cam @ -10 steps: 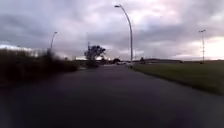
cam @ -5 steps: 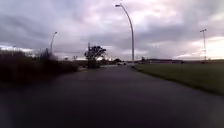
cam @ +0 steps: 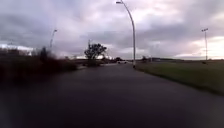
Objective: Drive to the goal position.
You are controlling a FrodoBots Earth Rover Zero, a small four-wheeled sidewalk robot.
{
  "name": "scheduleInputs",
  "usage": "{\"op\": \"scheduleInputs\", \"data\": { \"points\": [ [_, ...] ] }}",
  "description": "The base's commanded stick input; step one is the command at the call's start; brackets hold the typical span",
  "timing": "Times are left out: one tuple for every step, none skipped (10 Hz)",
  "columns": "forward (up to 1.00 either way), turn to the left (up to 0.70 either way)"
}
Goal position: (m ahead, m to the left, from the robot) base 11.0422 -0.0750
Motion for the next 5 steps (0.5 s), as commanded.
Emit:
{"op": "scheduleInputs", "data": {
  "points": [
    [0.70,0.00],
    [0.70,0.00],
    [0.70,0.00],
    [0.70,0.00],
    [0.70,0.00]
  ]
}}
